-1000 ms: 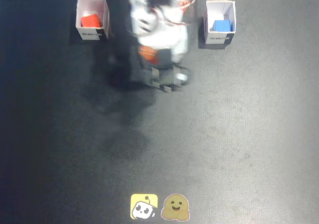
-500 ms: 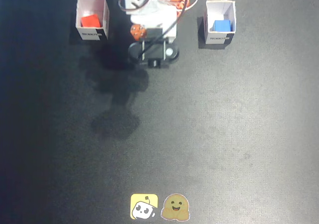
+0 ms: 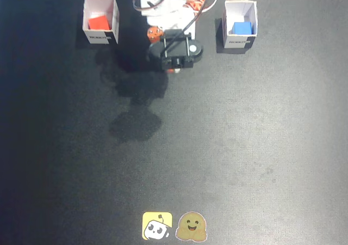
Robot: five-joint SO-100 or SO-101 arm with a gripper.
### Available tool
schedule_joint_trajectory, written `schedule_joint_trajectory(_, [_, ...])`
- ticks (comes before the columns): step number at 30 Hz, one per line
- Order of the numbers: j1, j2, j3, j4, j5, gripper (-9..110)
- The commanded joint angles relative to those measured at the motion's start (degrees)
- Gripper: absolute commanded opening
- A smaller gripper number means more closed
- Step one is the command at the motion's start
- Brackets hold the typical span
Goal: Put the red cube in the right box and the blue cube in the left box.
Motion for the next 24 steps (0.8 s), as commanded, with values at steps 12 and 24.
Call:
schedule_joint_trajectory(12, [-1.32,0.97,0.97,-0.79,-2.72,0])
schedule_joint_trajectory(24, [-1.85,0.97,0.97,-0.79,-2.11,0])
